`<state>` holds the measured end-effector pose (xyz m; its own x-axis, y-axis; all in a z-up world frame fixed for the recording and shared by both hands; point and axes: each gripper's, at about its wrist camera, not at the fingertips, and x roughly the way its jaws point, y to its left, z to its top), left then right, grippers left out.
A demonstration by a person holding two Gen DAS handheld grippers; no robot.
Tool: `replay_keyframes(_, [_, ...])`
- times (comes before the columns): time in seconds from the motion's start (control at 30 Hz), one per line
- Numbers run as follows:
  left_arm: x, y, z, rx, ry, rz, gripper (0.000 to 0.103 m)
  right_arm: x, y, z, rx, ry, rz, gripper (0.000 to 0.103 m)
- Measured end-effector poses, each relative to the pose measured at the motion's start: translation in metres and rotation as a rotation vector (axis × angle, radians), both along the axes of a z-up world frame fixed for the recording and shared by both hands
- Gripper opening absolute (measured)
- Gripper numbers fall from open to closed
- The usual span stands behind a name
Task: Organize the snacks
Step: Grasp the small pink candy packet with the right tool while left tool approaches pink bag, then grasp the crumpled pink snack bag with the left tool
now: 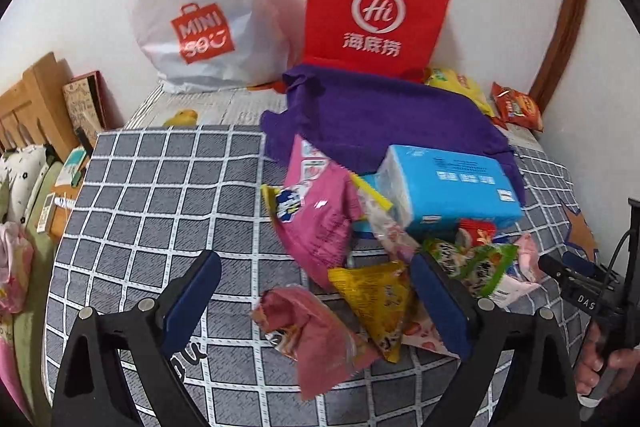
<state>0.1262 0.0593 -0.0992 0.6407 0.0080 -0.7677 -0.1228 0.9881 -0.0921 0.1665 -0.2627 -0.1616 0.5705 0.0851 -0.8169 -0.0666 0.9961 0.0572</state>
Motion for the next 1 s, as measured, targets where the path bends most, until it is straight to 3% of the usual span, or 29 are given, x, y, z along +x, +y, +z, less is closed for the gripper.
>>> replay_keyframes(0.17, [0.007,0.012,-0.010,-0.004,0.029,0.026,0.096,0.016,0.006,-0.018,0.007,0.002,0.034,0.064])
replay_keyframes(0.23, [0.009,0.015,-0.013,-0.007,0.036,0.028,0.096,0.024,0.007,-0.027,-0.004,0.010,0.043,0.058])
replay_keyframes(0.33, [0.011,0.022,-0.017,-0.012,0.048,0.038,0.096,0.030,0.004,-0.034,0.077,0.023,0.047,0.052])
replay_keyframes(0.43, [0.011,0.030,-0.018,-0.037,0.055,0.041,0.095,0.034,0.003,-0.037,0.089,0.021,0.046,0.047])
replay_keyframes(0.8, [0.006,0.018,-0.034,-0.038,0.107,-0.027,0.095,0.026,-0.001,-0.039,0.043,0.005,0.090,0.046])
replay_keyframes(0.9, [0.003,0.011,-0.042,-0.030,0.118,-0.040,0.092,0.021,0.007,-0.040,-0.025,-0.018,0.102,0.038])
replay_keyframes(1.0, [0.002,0.007,-0.049,-0.024,0.135,-0.043,0.086,0.014,0.006,-0.040,-0.028,-0.026,0.111,0.038])
